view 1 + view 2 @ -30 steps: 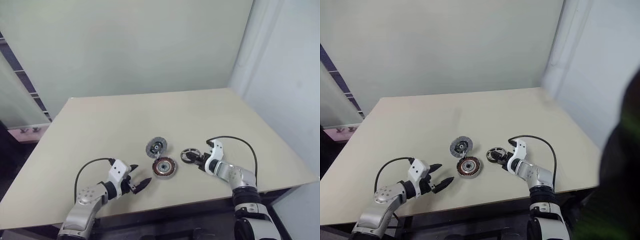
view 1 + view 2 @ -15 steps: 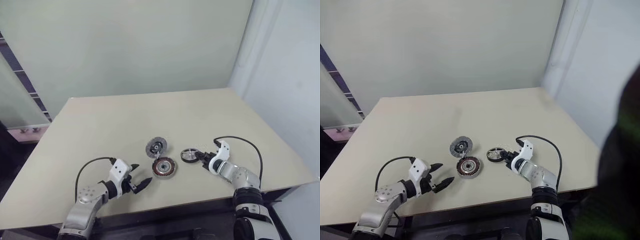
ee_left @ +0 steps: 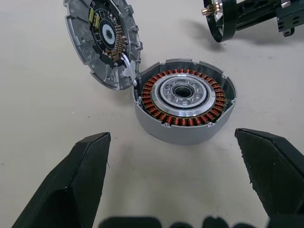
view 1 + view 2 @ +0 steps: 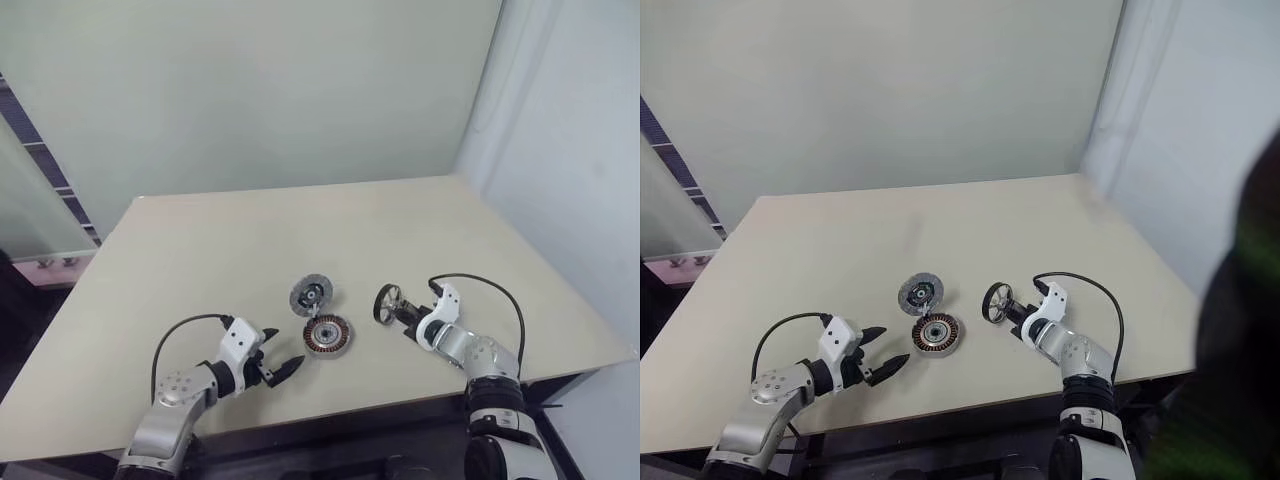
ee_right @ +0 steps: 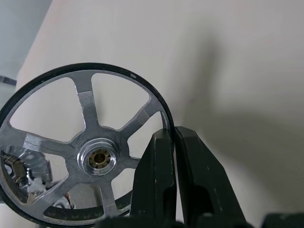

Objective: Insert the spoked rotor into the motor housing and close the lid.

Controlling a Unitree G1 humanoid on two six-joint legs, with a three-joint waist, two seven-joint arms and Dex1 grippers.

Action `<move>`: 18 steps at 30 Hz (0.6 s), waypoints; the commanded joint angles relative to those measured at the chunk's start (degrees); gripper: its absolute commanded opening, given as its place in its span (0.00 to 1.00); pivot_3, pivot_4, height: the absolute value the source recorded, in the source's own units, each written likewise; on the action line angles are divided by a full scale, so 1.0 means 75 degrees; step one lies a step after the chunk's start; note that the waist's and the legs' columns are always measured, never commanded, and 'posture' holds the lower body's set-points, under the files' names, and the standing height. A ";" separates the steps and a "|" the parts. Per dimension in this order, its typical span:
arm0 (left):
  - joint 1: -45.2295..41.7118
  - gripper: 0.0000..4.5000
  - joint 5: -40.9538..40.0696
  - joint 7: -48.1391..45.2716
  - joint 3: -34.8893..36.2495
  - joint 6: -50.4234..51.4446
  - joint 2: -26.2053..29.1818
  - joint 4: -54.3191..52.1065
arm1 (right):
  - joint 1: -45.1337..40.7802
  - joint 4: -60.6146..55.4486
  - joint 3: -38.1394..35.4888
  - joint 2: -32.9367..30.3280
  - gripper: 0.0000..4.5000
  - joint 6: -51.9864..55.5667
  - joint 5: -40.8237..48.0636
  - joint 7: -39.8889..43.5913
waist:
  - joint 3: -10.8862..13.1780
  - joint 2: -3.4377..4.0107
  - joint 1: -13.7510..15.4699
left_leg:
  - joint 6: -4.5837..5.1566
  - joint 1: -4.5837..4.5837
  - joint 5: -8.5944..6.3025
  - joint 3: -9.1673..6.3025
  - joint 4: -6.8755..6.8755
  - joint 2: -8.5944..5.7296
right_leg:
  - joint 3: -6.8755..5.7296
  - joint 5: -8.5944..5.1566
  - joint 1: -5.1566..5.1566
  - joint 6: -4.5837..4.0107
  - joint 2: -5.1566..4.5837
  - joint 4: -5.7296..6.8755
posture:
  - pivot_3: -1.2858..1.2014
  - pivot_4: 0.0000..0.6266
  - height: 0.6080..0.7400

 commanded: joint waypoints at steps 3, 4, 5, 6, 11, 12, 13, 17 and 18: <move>-0.0195 1.00 -0.0035 -0.0037 0.0097 -0.0111 0.0095 -0.0059 | -0.0069 -0.0743 0.0403 -0.0087 0.01 0.0127 0.0096 0.0223 | 0.0001 0.0002 0.0000 | 0.0000 -0.0001 0.0000 0.0000 0.0000 0.0000 | 0.0001 0.0000 0.0000 0.0000 0.0000 0.0000 | 0.52 0.00 1.00; -0.0207 1.00 -0.0035 -0.0036 0.0098 -0.0112 0.0095 -0.0045 | -0.0056 -0.0929 0.0688 -0.0189 0.01 0.0230 -0.0036 0.0308 | 0.0001 0.0003 0.0000 | 0.0000 -0.0001 0.0000 0.0001 0.0000 0.0000 | 0.0001 0.0000 -0.0001 0.0000 0.0000 0.0000 | 0.52 0.00 1.00; -0.0220 1.00 -0.0034 -0.0035 0.0098 -0.0111 0.0094 -0.0032 | -0.0047 -0.1052 0.0891 -0.0268 0.01 0.0298 -0.0121 0.0362 | 0.0001 0.0004 -0.0001 | 0.0000 -0.0001 0.0000 0.0001 0.0000 0.0000 | 0.0001 0.0000 -0.0001 0.0000 0.0000 0.0000 | 0.52 0.00 1.00; -0.0225 1.00 -0.0033 -0.0041 0.0106 -0.0117 0.0106 -0.0013 | -0.0056 -0.1224 0.1227 -0.0413 0.01 0.0394 -0.0271 0.0440 | 0.0001 0.0005 -0.0001 | 0.0000 -0.0001 0.0000 0.0001 0.0000 0.0000 | 0.0001 0.0000 -0.0002 0.0000 0.0000 0.0000 | 0.52 0.00 1.00; -0.0258 1.00 0.0116 -0.0110 0.0066 -0.0178 0.0279 0.0121 | -0.0300 -0.1901 0.2550 -0.1034 0.01 0.0835 -0.0794 0.0781 | 0.0001 0.0005 -0.0005 | 0.0000 -0.0002 0.0000 0.0000 -0.0001 0.0000 | 0.0000 0.0000 -0.0004 0.0000 0.0000 0.0000 | 0.52 0.00 1.00; -0.0265 1.00 0.0132 -0.0121 0.0053 -0.0190 0.0303 0.0143 | -0.0402 -0.2027 0.2780 -0.1112 0.01 0.0967 -0.0842 0.0865 | 0.0001 0.0006 -0.0007 | 0.0000 -0.0002 0.0000 0.0000 -0.0001 0.0000 | 0.0000 0.0000 -0.0006 0.0000 0.0000 0.0001 | 0.52 0.00 1.00; -0.0271 1.00 0.0134 -0.0124 0.0046 -0.0197 0.0312 0.0156 | -0.0461 -0.2095 0.2902 -0.1150 0.01 0.1048 -0.0860 0.0915 | 0.0002 0.0007 -0.0013 | 0.0000 -0.0002 0.0000 0.0001 -0.0001 0.0000 | 0.0000 0.0000 -0.0007 0.0000 0.0000 0.0001 | 0.52 0.00 1.00; -0.0315 1.00 0.0153 -0.0141 0.0001 -0.0207 0.0283 0.0182 | -0.0902 -0.2247 0.3535 -0.1243 0.01 0.1360 -0.1033 0.1171 | 0.0001 0.0006 -0.0021 | 0.0000 -0.0005 0.0000 0.0001 -0.0001 0.0000 | 0.0000 0.0000 -0.0009 0.0000 0.0000 0.0001 | 0.52 0.00 1.00; -0.0319 1.00 0.0162 -0.0149 -0.0013 -0.0214 0.0274 0.0182 | -0.1010 -0.2255 0.3664 -0.1223 0.01 0.1415 -0.1077 0.1217 | 0.0001 0.0005 -0.0020 | 0.0000 -0.0006 0.0000 0.0001 -0.0001 0.0000 | 0.0000 0.0000 -0.0011 0.0000 0.0000 0.0001 | 0.52 0.00 1.00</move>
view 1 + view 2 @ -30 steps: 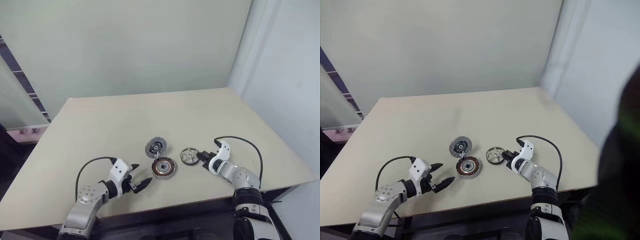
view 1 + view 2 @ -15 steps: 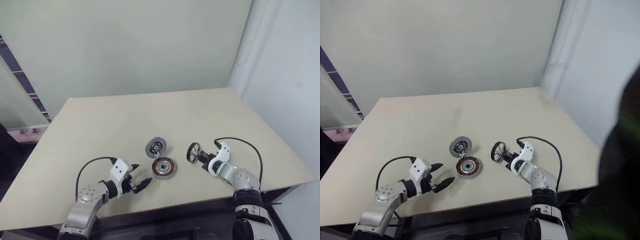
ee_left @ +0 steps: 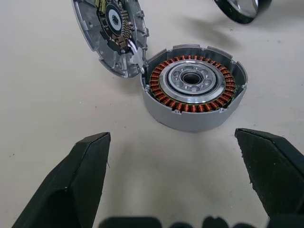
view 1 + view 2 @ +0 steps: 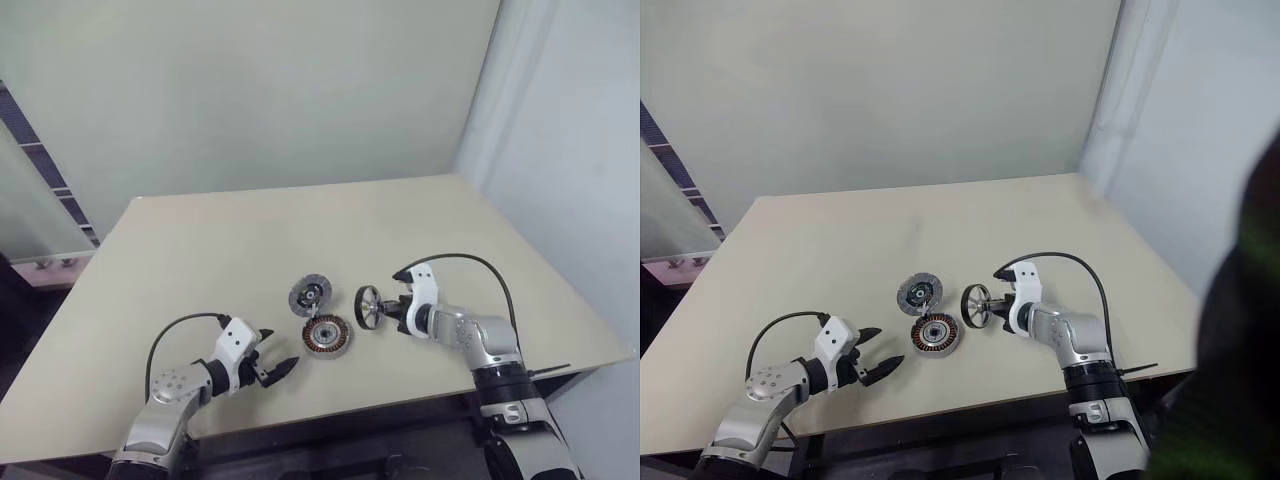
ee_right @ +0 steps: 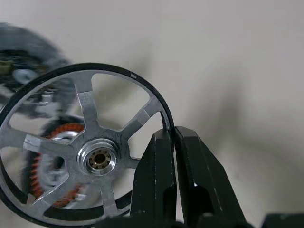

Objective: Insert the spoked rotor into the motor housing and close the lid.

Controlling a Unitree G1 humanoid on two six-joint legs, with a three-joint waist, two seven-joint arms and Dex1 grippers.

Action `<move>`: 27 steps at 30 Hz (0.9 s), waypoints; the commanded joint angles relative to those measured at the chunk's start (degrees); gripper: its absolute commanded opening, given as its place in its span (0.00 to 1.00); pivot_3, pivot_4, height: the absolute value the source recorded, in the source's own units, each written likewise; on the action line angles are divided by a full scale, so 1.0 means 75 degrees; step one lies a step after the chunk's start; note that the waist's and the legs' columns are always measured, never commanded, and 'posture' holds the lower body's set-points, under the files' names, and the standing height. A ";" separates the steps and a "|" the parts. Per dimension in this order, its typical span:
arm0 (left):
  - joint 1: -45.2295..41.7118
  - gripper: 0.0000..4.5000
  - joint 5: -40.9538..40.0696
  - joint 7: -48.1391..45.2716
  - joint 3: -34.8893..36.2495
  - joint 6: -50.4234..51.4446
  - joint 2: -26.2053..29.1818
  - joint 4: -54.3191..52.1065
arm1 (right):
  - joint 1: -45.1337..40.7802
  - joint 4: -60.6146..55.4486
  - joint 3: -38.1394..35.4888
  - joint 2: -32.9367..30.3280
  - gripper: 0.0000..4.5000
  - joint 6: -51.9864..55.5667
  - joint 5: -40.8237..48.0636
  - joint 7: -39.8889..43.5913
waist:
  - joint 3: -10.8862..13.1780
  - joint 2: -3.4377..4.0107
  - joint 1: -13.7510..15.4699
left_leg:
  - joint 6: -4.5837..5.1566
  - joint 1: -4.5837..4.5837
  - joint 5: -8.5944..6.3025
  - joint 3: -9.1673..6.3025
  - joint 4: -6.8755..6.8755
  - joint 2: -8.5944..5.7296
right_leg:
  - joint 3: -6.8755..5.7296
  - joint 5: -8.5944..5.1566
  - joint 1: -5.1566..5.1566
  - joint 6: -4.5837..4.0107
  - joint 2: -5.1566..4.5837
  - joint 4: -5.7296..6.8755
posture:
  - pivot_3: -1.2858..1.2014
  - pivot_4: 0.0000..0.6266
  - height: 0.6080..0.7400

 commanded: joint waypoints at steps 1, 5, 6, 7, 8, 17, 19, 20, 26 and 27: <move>-0.0186 1.00 0.0016 -0.0023 -0.0006 -0.0157 0.0019 -0.0078 | -0.0487 -0.0397 0.0384 0.0017 0.01 0.0146 -0.0097 0.0251 | 0.0000 0.0000 0.0001 | 0.0000 0.0000 0.0000 -0.0002 0.0000 0.0000 | -0.0001 0.0000 0.0001 0.0000 0.0000 0.0000 | 0.52 0.00 1.00; -0.0178 1.00 0.0134 -0.0075 -0.0149 -0.0207 0.0042 -0.0078 | -0.0845 -0.0383 0.1163 0.0060 0.01 0.0364 -0.0340 0.0533 | -0.0001 -0.0002 0.0002 | 0.0000 -0.0007 0.0000 -0.0002 -0.0002 0.0000 | -0.0001 0.0000 -0.0006 0.0000 0.0000 -0.0001 | 0.52 0.00 1.00; -0.0172 1.00 0.0151 -0.0079 -0.0165 -0.0210 0.0045 -0.0084 | -0.0891 -0.0373 0.1308 0.0068 0.01 0.0394 -0.0395 0.0579 | -0.0001 -0.0002 0.0005 | 0.0000 -0.0008 0.0000 -0.0002 -0.0002 -0.0001 | -0.0002 0.0000 -0.0007 0.0000 0.0000 -0.0001 | 0.52 0.00 1.00; -0.0165 1.00 0.0161 -0.0080 -0.0176 -0.0209 0.0044 -0.0092 | -0.0929 -0.0366 0.1437 0.0068 0.01 0.0408 -0.0452 0.0625 | -0.0001 -0.0002 0.0008 | 0.0000 -0.0008 0.0000 -0.0003 -0.0002 0.0000 | -0.0002 0.0000 -0.0007 0.0000 0.0000 -0.0001 | 0.52 0.00 1.00; -0.0151 1.00 0.0168 -0.0087 -0.0186 -0.0201 0.0049 -0.0104 | -0.0966 -0.0358 0.1562 0.0080 0.01 0.0423 -0.0507 0.0674 | -0.0001 -0.0002 0.0012 | 0.0000 -0.0009 0.0000 -0.0003 -0.0002 -0.0001 | -0.0002 0.0000 -0.0007 0.0000 0.0000 -0.0001 | 0.52 0.00 1.00; -0.0066 1.00 0.0214 -0.0101 -0.0280 -0.0179 0.0061 -0.0134 | -0.1131 -0.0094 0.2246 0.0161 0.01 0.0224 -0.0969 0.0980 | -0.0001 -0.0002 0.0012 | 0.0000 -0.0011 0.0000 -0.0003 -0.0001 -0.0001 | -0.0003 0.0001 -0.0011 0.0001 0.0000 0.0000 | 0.52 0.00 1.00; -0.0058 1.00 0.0215 -0.0094 -0.0296 -0.0185 0.0039 -0.0132 | -0.1155 0.0076 0.2295 0.0233 0.01 0.0097 -0.1082 0.1001 | -0.0001 -0.0002 0.0011 | 0.0000 -0.0011 0.0000 -0.0003 -0.0001 -0.0001 | -0.0003 0.0001 -0.0012 0.0001 0.0000 0.0000 | 0.52 0.00 1.00; -0.0056 1.00 0.0214 -0.0090 -0.0302 -0.0191 0.0031 -0.0132 | -0.1169 0.0171 0.2305 0.0271 0.01 0.0019 -0.1152 0.0989 | -0.0001 -0.0002 0.0011 | 0.0000 -0.0011 0.0000 -0.0004 -0.0001 -0.0001 | -0.0004 0.0001 -0.0012 0.0001 0.0000 0.0001 | 0.52 0.00 1.00; -0.0036 1.00 0.0208 -0.0057 -0.0314 -0.0244 0.0009 -0.0141 | -0.1251 0.0764 0.2246 0.0474 0.01 -0.0424 -0.1513 0.0925 | -0.0001 -0.0002 0.0011 | 0.0000 -0.0012 0.0000 -0.0003 -0.0002 -0.0001 | -0.0004 0.0001 -0.0014 0.0001 0.0000 0.0002 | 0.52 0.00 1.00; -0.0031 1.00 0.0208 -0.0053 -0.0312 -0.0252 0.0009 -0.0144 | -0.1254 0.0818 0.2235 0.0495 0.01 -0.0461 -0.1553 0.0928 | -0.0001 -0.0002 0.0010 | 0.0000 -0.0012 0.0000 -0.0004 -0.0002 -0.0001 | -0.0004 0.0001 -0.0014 0.0001 0.0000 0.0002 | 0.52 0.00 1.00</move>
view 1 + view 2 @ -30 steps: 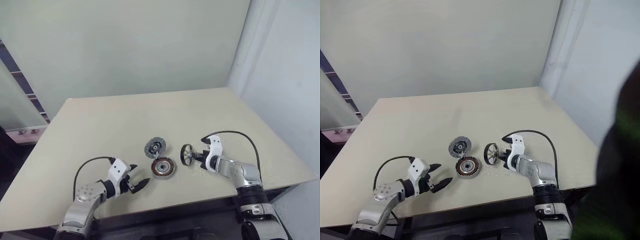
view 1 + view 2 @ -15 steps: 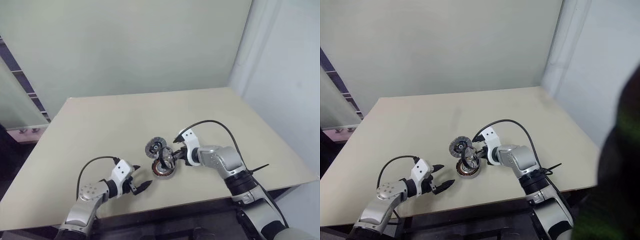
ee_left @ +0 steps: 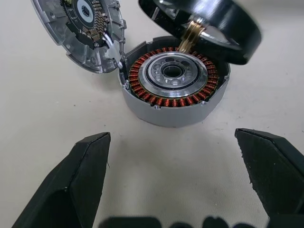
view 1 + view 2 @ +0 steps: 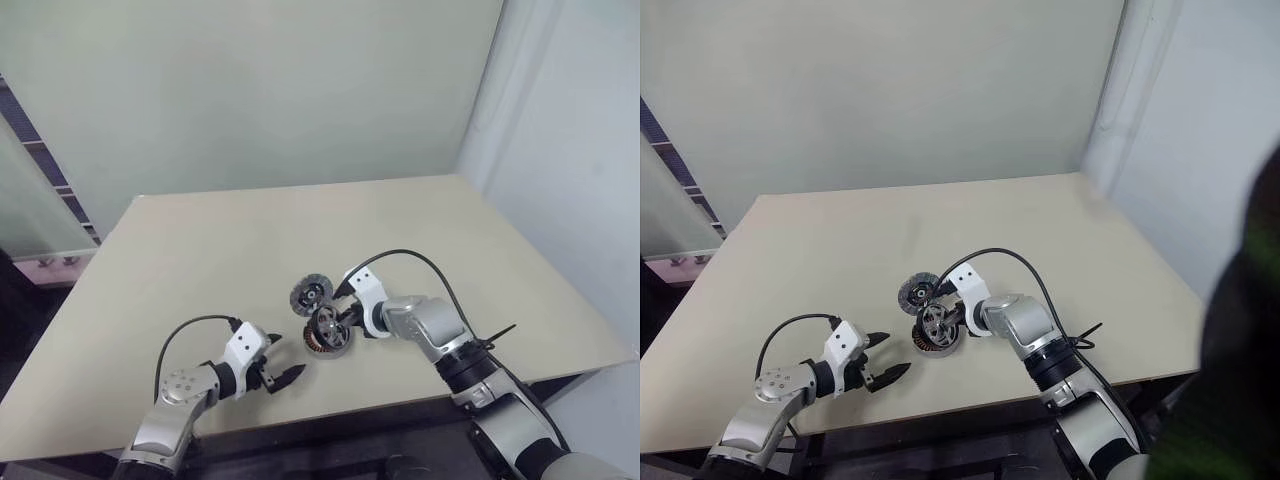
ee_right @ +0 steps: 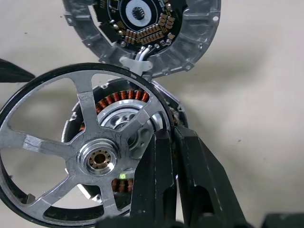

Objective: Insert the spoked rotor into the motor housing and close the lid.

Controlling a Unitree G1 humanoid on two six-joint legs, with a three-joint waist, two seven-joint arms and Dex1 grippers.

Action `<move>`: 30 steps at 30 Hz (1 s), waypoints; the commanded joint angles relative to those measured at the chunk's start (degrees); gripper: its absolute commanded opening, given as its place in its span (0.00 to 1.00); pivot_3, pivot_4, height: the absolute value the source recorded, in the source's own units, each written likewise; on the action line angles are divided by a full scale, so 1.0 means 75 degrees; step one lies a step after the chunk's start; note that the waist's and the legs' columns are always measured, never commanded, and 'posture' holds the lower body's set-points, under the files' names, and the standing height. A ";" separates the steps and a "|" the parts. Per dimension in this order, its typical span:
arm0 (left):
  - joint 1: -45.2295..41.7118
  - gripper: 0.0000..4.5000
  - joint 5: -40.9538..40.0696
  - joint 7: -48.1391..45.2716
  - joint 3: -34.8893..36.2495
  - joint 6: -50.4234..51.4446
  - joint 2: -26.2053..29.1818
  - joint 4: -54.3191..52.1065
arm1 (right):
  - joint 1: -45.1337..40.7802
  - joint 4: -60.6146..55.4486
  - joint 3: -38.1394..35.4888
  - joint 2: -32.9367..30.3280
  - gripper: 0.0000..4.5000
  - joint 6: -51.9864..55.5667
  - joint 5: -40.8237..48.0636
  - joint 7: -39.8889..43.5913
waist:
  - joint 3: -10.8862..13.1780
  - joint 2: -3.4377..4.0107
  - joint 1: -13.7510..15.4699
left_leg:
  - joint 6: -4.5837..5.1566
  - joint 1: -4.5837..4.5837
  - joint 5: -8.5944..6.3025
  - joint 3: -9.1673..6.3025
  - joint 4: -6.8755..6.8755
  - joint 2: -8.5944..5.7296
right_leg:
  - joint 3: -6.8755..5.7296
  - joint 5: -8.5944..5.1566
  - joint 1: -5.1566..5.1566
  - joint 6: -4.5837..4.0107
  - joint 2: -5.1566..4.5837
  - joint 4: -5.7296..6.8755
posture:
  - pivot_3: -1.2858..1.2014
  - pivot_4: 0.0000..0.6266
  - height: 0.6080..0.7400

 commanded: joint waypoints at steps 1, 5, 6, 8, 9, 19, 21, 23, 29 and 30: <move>-0.0041 1.00 0.0010 0.0021 0.0037 -0.0173 0.0012 -0.0150 | -0.0292 0.0062 -0.0129 0.0100 0.01 -0.0315 -0.0171 0.0009 | 0.0000 0.0000 -0.0002 | 0.0000 0.0000 0.0000 0.0000 0.0000 0.0000 | 0.0001 0.0000 0.0000 0.0000 0.0000 0.0000 | 0.52 0.00 1.00; -0.0014 1.00 0.0011 0.0027 0.0045 -0.0190 0.0015 -0.0161 | -0.0295 0.0263 -0.0170 0.0165 0.01 -0.0463 -0.0322 -0.0010 | 0.0000 0.0000 -0.0007 | 0.0000 0.0000 0.0000 -0.0001 0.0000 0.0000 | 0.0000 0.0001 -0.0001 0.0001 0.0000 0.0004 | 0.52 0.00 1.00; -0.0010 1.00 0.0010 0.0026 0.0046 -0.0192 0.0016 -0.0161 | -0.0296 0.0301 -0.0180 0.0182 0.01 -0.0491 -0.0350 -0.0009 | 0.0000 0.0000 -0.0007 | 0.0000 0.0001 0.0000 -0.0001 0.0000 0.0000 | 0.0000 0.0001 -0.0001 0.0001 0.0000 0.0005 | 0.52 0.00 1.00; -0.0008 1.00 0.0008 0.0024 0.0046 -0.0194 0.0016 -0.0155 | -0.0297 0.0373 -0.0208 0.0226 0.01 -0.0539 -0.0391 -0.0013 | 0.0000 0.0000 -0.0007 | 0.0000 0.0001 0.0000 -0.0001 0.0000 0.0000 | 0.0000 0.0001 -0.0001 0.0001 0.0000 0.0005 | 0.52 0.00 1.00; -0.0010 1.00 0.0007 0.0023 0.0045 -0.0197 0.0015 -0.0151 | -0.0298 0.0409 -0.0215 0.0247 0.01 -0.0563 -0.0409 -0.0014 | 0.0000 0.0000 -0.0008 | 0.0000 0.0001 0.0000 0.0000 0.0001 0.0000 | 0.0001 0.0001 0.0000 0.0001 0.0000 0.0005 | 0.52 0.00 1.00; -0.0040 1.00 0.0016 0.0047 0.0045 -0.0221 -0.0006 -0.0106 | -0.0248 0.0636 -0.0188 0.0411 0.01 -0.0745 -0.0562 0.0053 | -0.0001 0.0000 -0.0011 | 0.0000 0.0001 0.0000 -0.0001 0.0001 0.0000 | 0.0000 0.0001 0.0000 0.0001 0.0000 0.0006 | 0.52 0.00 1.00; -0.0037 1.00 0.0016 0.0053 0.0048 -0.0227 -0.0011 -0.0105 | -0.0237 0.0635 -0.0181 0.0424 0.01 -0.0758 -0.0581 0.0070 | -0.0001 0.0000 -0.0011 | 0.0000 0.0001 0.0000 -0.0001 0.0001 0.0000 | 0.0000 0.0001 0.0000 0.0001 0.0000 0.0007 | 0.52 0.00 1.00; -0.0031 1.00 0.0015 0.0056 0.0055 -0.0237 -0.0011 -0.0106 | -0.0228 0.0618 -0.0175 0.0443 0.01 -0.0756 -0.0601 0.0085 | -0.0001 0.0000 -0.0012 | 0.0000 0.0001 0.0000 -0.0001 0.0001 0.0000 | 0.0000 0.0001 0.0000 0.0001 0.0000 0.0007 | 0.52 0.00 1.00; -0.0046 1.00 0.0011 0.0064 0.0049 -0.0279 -0.0022 -0.0060 | -0.0224 0.0520 -0.0166 0.0456 0.39 -0.0716 -0.0651 0.0186 | -0.0001 0.0000 -0.0012 | 0.0000 0.0001 0.0000 -0.0001 0.0001 0.0000 | 0.0001 0.0001 0.0000 0.0001 0.0000 0.0007 | 0.52 0.00 1.00; -0.0058 1.00 0.0015 0.0065 0.0043 -0.0286 -0.0028 -0.0041 | -0.0223 0.0486 -0.0181 0.0450 0.47 -0.0688 -0.0640 0.0204 | -0.0001 0.0000 -0.0012 | 0.0000 0.0001 0.0000 -0.0001 0.0001 0.0000 | 0.0000 0.0001 0.0000 0.0001 0.0000 0.0008 | 0.52 0.00 1.00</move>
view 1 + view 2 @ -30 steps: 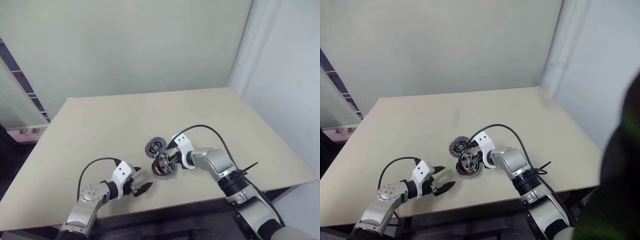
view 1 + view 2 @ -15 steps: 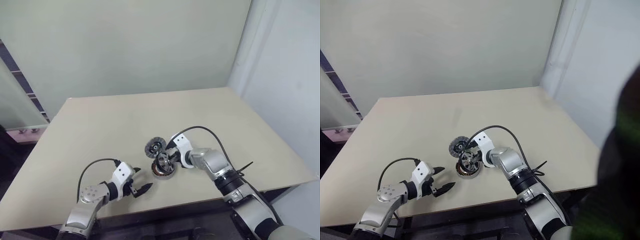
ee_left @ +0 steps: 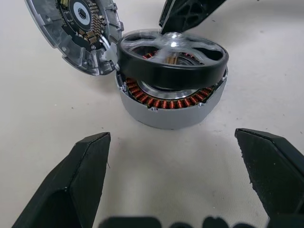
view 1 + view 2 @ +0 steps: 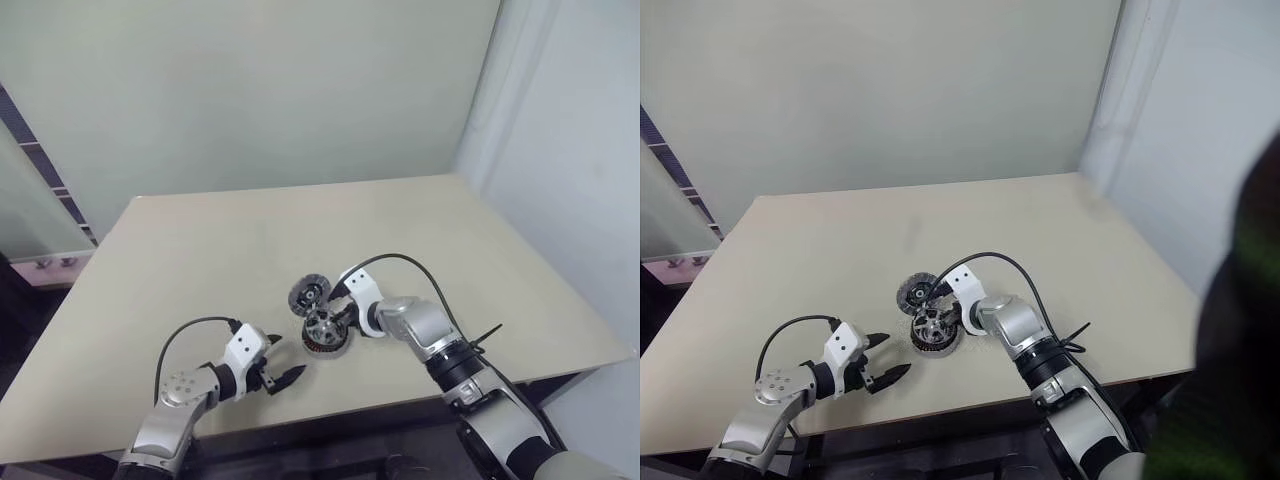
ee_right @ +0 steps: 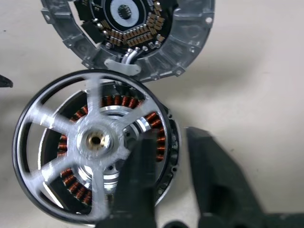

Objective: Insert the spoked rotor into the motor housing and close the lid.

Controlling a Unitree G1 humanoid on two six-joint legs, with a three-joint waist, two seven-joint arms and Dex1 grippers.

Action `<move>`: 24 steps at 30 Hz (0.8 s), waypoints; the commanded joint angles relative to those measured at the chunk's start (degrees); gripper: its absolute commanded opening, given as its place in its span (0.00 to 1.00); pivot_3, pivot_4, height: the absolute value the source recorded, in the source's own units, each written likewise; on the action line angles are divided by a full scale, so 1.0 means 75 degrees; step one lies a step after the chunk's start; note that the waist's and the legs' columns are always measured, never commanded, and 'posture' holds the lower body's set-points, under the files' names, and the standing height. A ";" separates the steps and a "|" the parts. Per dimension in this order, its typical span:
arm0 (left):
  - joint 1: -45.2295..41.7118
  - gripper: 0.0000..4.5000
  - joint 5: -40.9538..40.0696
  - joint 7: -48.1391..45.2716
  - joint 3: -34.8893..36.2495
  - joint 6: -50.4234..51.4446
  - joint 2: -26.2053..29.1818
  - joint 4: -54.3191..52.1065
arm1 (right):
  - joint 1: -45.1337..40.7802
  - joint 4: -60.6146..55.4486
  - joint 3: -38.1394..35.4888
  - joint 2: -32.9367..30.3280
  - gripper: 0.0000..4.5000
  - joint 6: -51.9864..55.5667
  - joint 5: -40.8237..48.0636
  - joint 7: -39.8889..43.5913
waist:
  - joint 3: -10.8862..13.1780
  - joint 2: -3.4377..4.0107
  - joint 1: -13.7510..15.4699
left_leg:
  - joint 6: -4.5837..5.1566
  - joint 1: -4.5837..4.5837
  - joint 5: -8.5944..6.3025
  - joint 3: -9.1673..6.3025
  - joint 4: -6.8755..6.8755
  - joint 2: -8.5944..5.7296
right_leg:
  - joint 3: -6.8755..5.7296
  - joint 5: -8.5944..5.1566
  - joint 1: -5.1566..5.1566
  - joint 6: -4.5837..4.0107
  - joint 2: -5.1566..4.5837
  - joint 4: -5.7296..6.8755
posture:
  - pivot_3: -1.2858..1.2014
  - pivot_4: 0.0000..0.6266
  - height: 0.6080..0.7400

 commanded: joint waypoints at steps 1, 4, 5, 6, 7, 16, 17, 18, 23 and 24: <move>-0.0135 1.00 0.0010 0.0018 0.0039 -0.0147 -0.0007 -0.0026 | -0.0120 -0.0260 -0.0123 0.0021 0.55 -0.0018 -0.0012 0.0106 | -0.0001 -0.0001 -0.0002 | 0.0000 0.0000 0.0000 0.0000 0.0000 0.0000 | 0.0000 0.0000 0.0001 0.0000 0.0000 0.0000 | 0.52 0.00 1.00; -0.0170 1.00 0.0016 0.0016 0.0032 -0.0160 -0.0020 0.0011 | -0.0152 -0.0432 -0.0305 0.0024 0.79 0.0119 0.0083 0.0113 | -0.0001 -0.0001 -0.0048 | 0.0000 0.0001 0.0000 0.0000 0.0000 0.0000 | 0.0000 0.0000 0.0000 0.0000 0.0000 0.0002 | 0.52 0.00 1.00; -0.0180 1.00 0.0019 0.0014 0.0030 -0.0164 -0.0023 0.0022 | -0.0171 -0.0523 -0.0389 0.0021 0.87 0.0186 0.0133 0.0126 | -0.0001 -0.0001 -0.0072 | 0.0000 0.0001 0.0000 0.0000 0.0000 0.0000 | -0.0001 0.0000 0.0000 0.0000 0.0000 0.0004 | 0.52 0.00 1.00; -0.0189 1.00 0.0021 0.0011 0.0028 -0.0170 -0.0026 0.0035 | -0.0190 -0.0612 -0.0464 0.0013 0.93 0.0253 0.0178 0.0144 | -0.0001 -0.0001 -0.0083 | 0.0000 0.0001 0.0000 -0.0001 0.0000 0.0000 | 0.0000 0.0000 0.0000 0.0000 0.0000 0.0005 | 0.52 0.00 1.00; -0.0198 1.00 0.0024 0.0009 0.0027 -0.0176 -0.0027 0.0047 | -0.0211 -0.0729 -0.0524 -0.0020 0.93 0.0314 0.0210 0.0172 | -0.0001 -0.0001 -0.0085 | 0.0000 0.0001 0.0000 -0.0001 0.0000 0.0000 | 0.0000 0.0000 -0.0001 0.0000 0.0000 0.0006 | 0.52 0.00 1.00; -0.0228 1.00 0.0036 -0.0028 0.0040 -0.0175 0.0013 0.0115 | -0.0089 -0.1381 -0.0849 -0.0152 0.93 0.0554 0.0332 0.0135 | -0.0001 -0.0001 -0.0081 | 0.0000 0.0000 0.0000 -0.0002 0.0000 0.0000 | -0.0001 0.0000 -0.0001 0.0001 0.0000 0.0006 | 0.52 0.00 1.00; -0.0237 1.00 0.0038 -0.0033 0.0042 -0.0177 0.0020 0.0125 | -0.0041 -0.1390 -0.0863 -0.0128 0.93 0.0594 0.0350 0.0130 | -0.0001 -0.0002 -0.0082 | 0.0000 0.0000 0.0000 -0.0001 0.0000 0.0000 | 0.0000 0.0000 -0.0001 0.0000 0.0000 0.0006 | 0.52 0.00 1.00; -0.0247 1.00 0.0039 -0.0039 0.0044 -0.0180 0.0025 0.0134 | -0.0001 -0.1394 -0.0863 -0.0108 0.93 0.0629 0.0364 0.0132 | -0.0001 -0.0001 -0.0082 | 0.0000 0.0000 0.0000 -0.0001 0.0000 0.0000 | 0.0000 0.0000 -0.0001 0.0000 0.0000 0.0006 | 0.52 0.00 1.00; -0.0309 1.00 0.0048 -0.0061 0.0048 -0.0179 0.0034 0.0170 | 0.0159 -0.1371 -0.0820 -0.0025 0.93 0.0691 0.0383 0.0137 | -0.0001 -0.0002 -0.0081 | 0.0000 0.0000 0.0000 -0.0002 0.0000 0.0000 | 0.0000 0.0000 0.0000 0.0001 0.0001 0.0007 | 0.52 0.00 1.00; -0.0313 1.00 0.0049 -0.0063 0.0051 -0.0176 0.0036 0.0172 | 0.0178 -0.1391 -0.0804 -0.0024 0.93 0.0693 0.0394 0.0172 | -0.0001 -0.0002 -0.0082 | 0.0000 0.0000 0.0000 -0.0002 0.0000 0.0000 | 0.0000 0.0000 -0.0001 0.0001 0.0000 0.0006 | 0.52 0.00 1.00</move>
